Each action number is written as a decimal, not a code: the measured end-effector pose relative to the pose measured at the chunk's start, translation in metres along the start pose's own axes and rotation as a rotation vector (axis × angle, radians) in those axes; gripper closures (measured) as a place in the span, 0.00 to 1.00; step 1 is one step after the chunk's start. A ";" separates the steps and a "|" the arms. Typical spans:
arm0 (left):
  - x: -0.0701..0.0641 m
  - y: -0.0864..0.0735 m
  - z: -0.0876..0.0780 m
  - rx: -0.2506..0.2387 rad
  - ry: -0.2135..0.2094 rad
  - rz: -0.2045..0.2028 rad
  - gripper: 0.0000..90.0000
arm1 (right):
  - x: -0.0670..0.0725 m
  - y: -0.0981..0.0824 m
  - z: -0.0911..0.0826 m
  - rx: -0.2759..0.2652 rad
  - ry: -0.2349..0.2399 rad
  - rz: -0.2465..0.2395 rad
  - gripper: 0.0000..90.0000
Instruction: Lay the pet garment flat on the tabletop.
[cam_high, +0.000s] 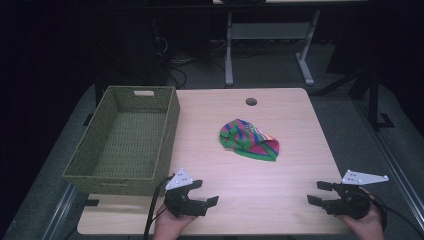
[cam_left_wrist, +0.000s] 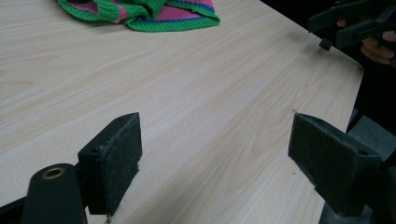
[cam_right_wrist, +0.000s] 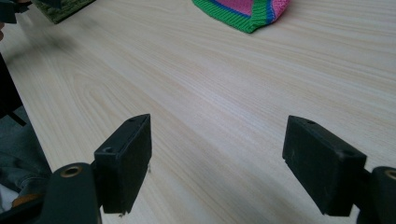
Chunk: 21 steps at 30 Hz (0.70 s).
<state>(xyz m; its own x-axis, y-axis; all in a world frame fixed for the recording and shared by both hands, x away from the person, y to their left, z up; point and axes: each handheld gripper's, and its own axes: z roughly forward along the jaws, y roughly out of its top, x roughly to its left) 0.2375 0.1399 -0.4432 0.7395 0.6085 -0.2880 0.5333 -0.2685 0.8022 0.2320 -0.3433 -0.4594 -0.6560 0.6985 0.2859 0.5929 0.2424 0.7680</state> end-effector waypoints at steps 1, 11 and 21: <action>0.000 0.000 0.000 0.000 0.000 0.000 0.19 | 0.000 0.000 0.000 0.000 0.000 0.000 0.26; -0.001 0.000 -0.001 -0.002 -0.009 0.006 0.19 | 0.005 0.009 0.005 0.015 0.014 -0.029 0.26; 0.003 -0.001 -0.005 -0.012 -0.016 -0.007 0.19 | 0.007 0.040 0.013 0.031 0.038 -0.079 0.26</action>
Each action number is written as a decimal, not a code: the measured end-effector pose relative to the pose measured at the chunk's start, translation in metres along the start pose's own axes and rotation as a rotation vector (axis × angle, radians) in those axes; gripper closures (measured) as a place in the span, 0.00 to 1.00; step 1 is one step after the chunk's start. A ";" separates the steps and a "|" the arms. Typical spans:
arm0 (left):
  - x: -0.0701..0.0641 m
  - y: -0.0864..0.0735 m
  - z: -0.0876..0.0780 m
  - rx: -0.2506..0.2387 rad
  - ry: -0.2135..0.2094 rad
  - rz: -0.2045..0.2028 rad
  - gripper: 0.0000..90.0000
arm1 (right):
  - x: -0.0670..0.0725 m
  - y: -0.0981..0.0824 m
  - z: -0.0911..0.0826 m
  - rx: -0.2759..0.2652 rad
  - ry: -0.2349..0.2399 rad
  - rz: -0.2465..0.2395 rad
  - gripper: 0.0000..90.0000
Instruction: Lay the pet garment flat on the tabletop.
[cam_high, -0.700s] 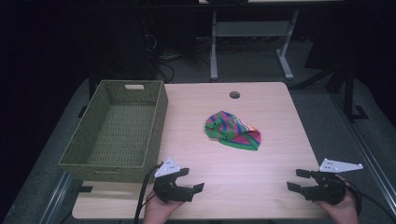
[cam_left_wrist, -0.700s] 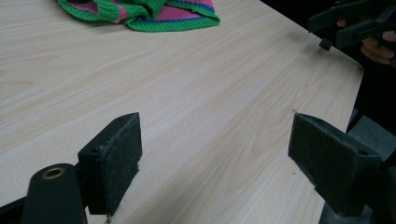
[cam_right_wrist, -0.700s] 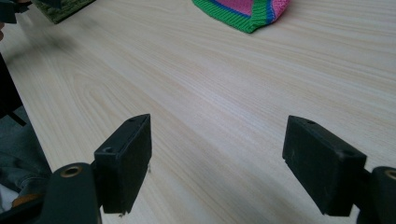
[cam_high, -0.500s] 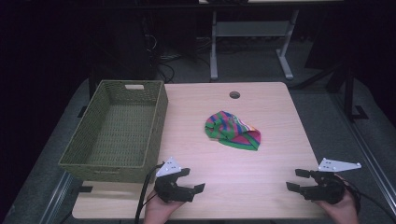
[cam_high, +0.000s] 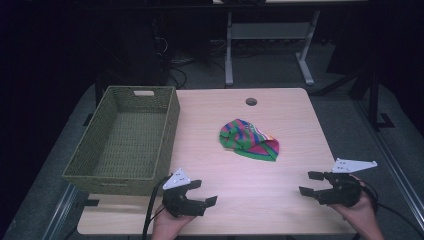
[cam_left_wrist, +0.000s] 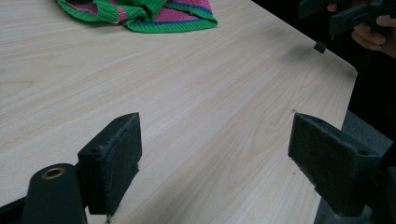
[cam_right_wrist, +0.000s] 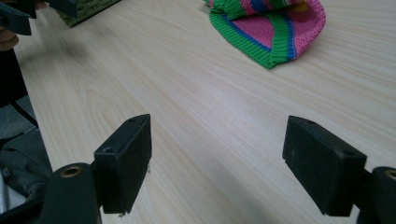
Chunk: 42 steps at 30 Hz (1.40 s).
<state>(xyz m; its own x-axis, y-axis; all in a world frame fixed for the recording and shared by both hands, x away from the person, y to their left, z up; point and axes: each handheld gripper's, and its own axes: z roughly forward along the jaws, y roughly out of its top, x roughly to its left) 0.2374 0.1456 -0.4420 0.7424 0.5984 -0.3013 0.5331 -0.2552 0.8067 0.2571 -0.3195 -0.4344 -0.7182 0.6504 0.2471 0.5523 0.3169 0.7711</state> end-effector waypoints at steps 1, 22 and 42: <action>0.000 0.000 0.000 -0.002 0.000 0.001 0.19 | -0.001 0.003 0.001 0.011 0.004 -0.003 0.26; -0.001 -0.001 0.002 0.004 -0.006 0.000 0.19 | -0.002 0.048 0.025 0.092 0.095 -0.038 0.23; -0.001 0.000 -0.002 -0.010 -0.021 -0.003 0.19 | -0.015 0.096 0.060 0.156 0.111 -0.049 0.24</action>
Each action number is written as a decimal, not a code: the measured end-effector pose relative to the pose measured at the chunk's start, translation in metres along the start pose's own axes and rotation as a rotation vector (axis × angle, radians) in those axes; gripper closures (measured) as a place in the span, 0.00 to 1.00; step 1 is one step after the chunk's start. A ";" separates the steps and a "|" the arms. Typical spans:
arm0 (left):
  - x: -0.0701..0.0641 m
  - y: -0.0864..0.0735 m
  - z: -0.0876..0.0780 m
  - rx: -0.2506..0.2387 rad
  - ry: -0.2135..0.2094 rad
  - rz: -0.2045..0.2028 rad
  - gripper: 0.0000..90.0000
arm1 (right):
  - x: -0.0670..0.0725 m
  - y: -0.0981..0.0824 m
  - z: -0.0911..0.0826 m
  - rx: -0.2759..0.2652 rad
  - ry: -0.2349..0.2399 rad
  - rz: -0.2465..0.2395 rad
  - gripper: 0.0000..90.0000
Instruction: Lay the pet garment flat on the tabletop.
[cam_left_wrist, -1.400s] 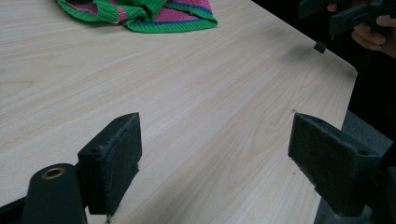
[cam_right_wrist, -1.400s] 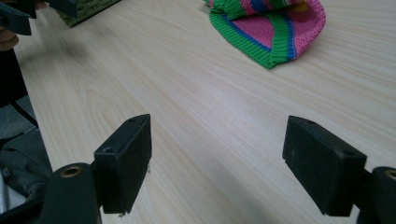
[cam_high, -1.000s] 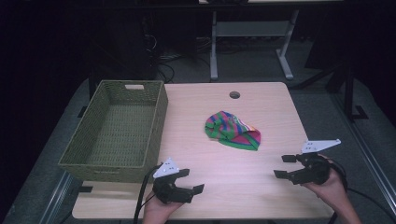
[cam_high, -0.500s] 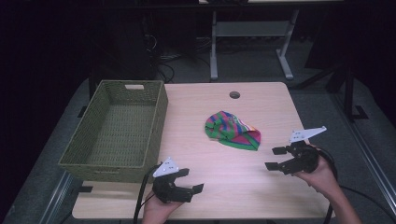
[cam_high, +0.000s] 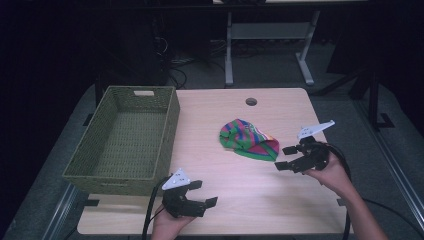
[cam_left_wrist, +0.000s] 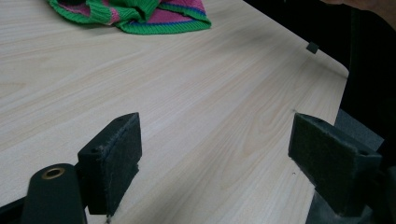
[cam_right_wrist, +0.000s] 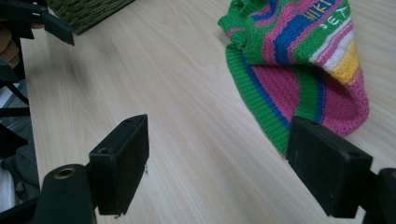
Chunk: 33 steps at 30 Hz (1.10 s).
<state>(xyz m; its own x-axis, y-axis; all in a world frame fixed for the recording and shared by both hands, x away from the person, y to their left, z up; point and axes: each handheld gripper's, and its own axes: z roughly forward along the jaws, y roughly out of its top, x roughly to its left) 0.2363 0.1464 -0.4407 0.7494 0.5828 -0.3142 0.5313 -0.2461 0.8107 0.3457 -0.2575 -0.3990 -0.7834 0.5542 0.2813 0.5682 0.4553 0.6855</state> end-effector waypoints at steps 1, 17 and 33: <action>0.000 0.000 0.000 0.001 0.000 -0.002 0.19 | -0.001 0.002 0.001 0.004 0.003 0.002 0.24; -0.001 0.001 0.000 0.002 0.003 0.009 0.19 | -0.012 0.035 0.011 0.038 -0.006 -0.012 0.24; 0.000 0.001 -0.002 -0.003 -0.007 0.001 0.19 | -0.022 0.066 0.020 0.036 0.022 0.007 0.25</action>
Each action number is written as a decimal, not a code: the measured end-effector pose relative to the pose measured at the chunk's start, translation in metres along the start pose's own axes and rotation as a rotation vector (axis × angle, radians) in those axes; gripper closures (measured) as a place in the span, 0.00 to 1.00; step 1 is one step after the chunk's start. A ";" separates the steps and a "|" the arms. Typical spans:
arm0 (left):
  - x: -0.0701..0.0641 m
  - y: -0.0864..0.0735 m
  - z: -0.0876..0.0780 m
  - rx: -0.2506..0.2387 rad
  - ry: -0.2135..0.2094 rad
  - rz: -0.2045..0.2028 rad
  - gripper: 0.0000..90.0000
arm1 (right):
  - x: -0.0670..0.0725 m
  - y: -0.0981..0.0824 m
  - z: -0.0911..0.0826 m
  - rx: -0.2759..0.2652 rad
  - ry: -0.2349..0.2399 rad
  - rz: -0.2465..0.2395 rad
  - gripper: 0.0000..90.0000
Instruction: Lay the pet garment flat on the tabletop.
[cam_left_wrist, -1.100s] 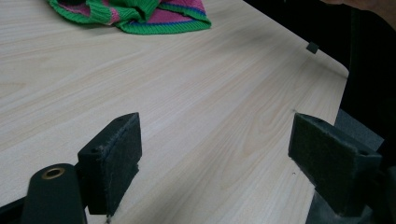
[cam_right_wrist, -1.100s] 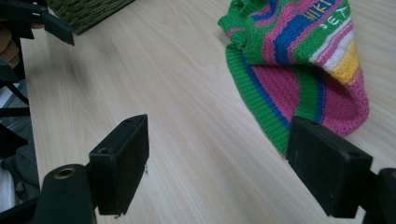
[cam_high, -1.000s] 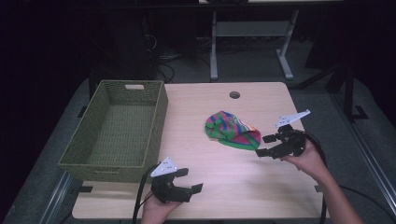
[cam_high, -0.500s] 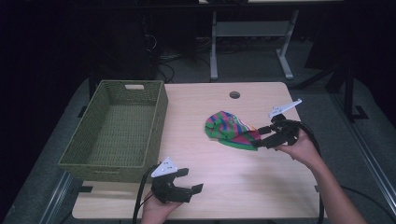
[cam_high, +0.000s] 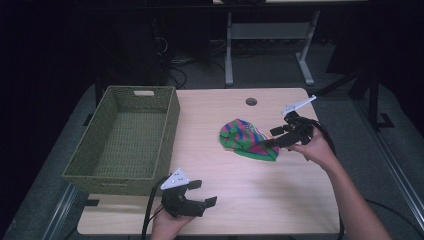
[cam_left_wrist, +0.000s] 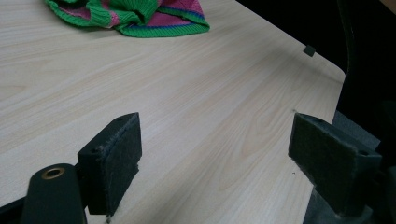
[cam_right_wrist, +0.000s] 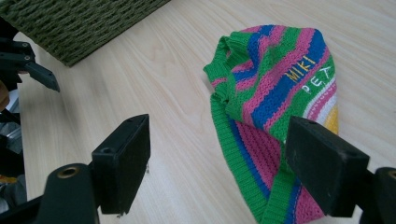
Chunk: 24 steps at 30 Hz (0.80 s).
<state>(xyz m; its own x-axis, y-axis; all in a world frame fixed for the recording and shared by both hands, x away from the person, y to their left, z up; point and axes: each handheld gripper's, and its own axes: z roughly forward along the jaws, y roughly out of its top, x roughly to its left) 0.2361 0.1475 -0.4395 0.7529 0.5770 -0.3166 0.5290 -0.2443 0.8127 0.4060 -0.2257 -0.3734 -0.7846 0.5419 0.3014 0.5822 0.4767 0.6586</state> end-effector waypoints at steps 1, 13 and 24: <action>0.000 0.000 0.000 0.001 0.003 0.002 0.19 | 0.000 0.002 0.001 0.002 -0.002 -0.004 0.25; 0.001 0.000 -0.002 -0.009 0.001 -0.004 0.19 | -0.012 0.018 0.016 0.029 -0.009 0.014 0.28; 0.001 0.001 -0.003 -0.009 -0.002 0.001 0.19 | -0.026 0.032 0.032 0.064 -0.010 0.032 0.28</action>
<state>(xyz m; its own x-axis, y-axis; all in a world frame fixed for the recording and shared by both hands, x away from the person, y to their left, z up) 0.2358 0.1503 -0.4374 0.7543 0.5753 -0.3163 0.5246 -0.2383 0.8173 0.4516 -0.2021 -0.3815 -0.7635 0.5642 0.3144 0.6195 0.5022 0.6033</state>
